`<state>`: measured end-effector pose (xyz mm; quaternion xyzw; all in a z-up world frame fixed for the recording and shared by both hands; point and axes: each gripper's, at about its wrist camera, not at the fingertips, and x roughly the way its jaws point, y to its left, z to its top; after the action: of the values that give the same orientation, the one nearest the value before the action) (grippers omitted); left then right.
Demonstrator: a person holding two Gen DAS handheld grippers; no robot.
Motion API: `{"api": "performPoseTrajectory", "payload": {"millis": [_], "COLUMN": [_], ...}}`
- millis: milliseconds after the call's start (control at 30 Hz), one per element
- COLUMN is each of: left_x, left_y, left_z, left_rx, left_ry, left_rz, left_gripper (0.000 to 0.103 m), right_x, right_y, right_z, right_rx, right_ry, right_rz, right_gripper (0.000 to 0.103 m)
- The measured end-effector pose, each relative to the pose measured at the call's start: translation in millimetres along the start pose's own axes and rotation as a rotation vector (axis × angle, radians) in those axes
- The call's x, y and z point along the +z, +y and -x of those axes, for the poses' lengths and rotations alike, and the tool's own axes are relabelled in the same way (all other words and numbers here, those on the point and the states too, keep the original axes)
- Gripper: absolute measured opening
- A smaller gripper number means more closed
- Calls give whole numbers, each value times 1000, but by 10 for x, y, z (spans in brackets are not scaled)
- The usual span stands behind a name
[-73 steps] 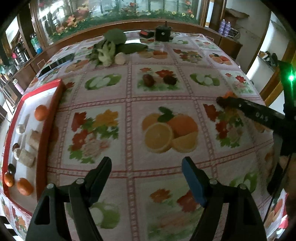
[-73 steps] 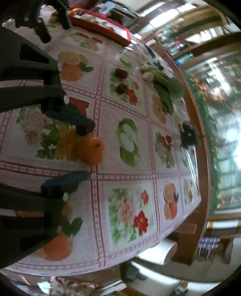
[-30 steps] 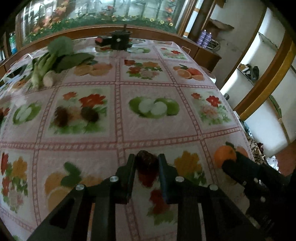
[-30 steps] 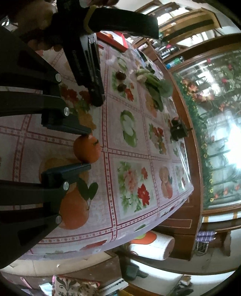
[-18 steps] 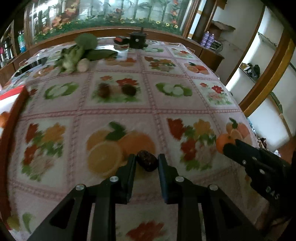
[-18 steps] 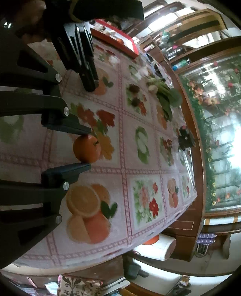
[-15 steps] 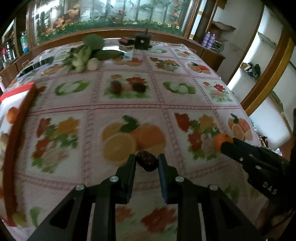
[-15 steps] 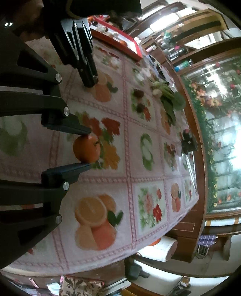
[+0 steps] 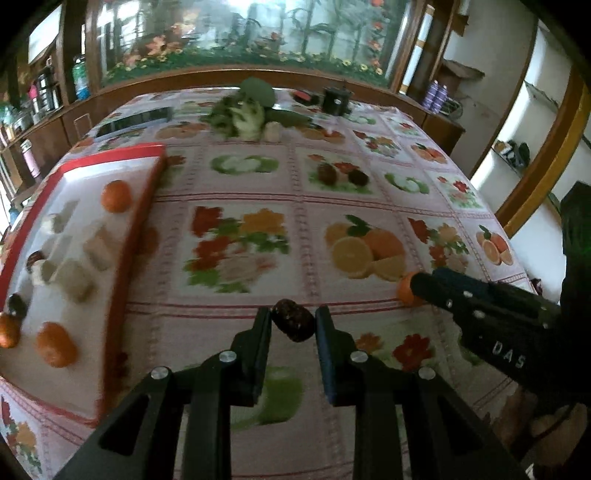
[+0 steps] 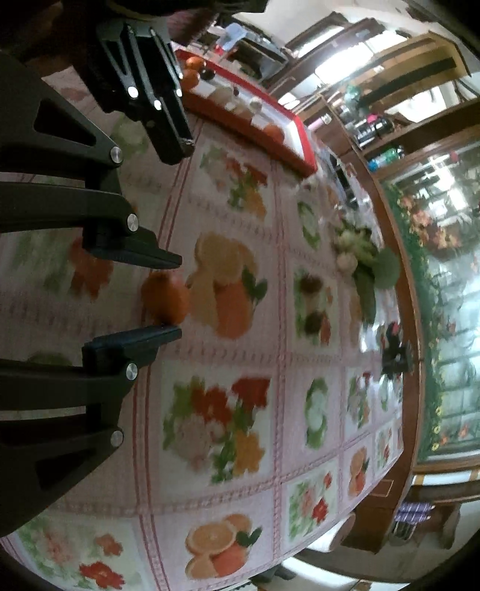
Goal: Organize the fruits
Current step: 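Carry the orange and date with both grippers over the tray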
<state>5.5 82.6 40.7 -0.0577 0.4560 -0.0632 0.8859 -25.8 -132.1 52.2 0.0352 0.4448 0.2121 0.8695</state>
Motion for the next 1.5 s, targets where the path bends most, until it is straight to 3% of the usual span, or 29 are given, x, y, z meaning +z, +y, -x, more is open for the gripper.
{"api": "performPoseTrajectory", "payload": {"millis": [200, 400, 467, 533, 767, 867, 1000, 1233, 1500], "left_x": [-28, -100, -135, -162, -222, -243, -280, -292, -257], "left_y": [403, 635, 625, 604, 415, 356, 307, 268, 352], "left_z": [199, 302, 289, 272, 187, 140, 105, 120, 236], "left_rx": [26, 45, 32, 14, -40, -52, -59, -77, -86], "left_ry": [-28, -36, -27, -16, 17, 33, 48, 49, 24], "left_rz": [50, 59, 56, 56, 20, 9, 1, -5, 17], "left_gripper": [27, 27, 27, 27, 27, 27, 27, 27, 27], "right_x": [139, 78, 56, 45, -75, -89, -65, -86, -10], "right_y": [461, 438, 375, 301, 67, 2, 12, 1, 382], "right_z": [-85, -154, -132, -133, -204, -269, -304, -201, -137], "right_rx": [32, -15, -25, -25, -63, -82, -144, -99, 6], "right_ry": [-22, -14, -15, -8, 14, 16, 0, -10, -20], "right_rz": [63, 58, 55, 43, -1, -4, 53, -10, 20], "right_gripper": [31, 32, 34, 46, 56, 54, 32, 31, 31]}}
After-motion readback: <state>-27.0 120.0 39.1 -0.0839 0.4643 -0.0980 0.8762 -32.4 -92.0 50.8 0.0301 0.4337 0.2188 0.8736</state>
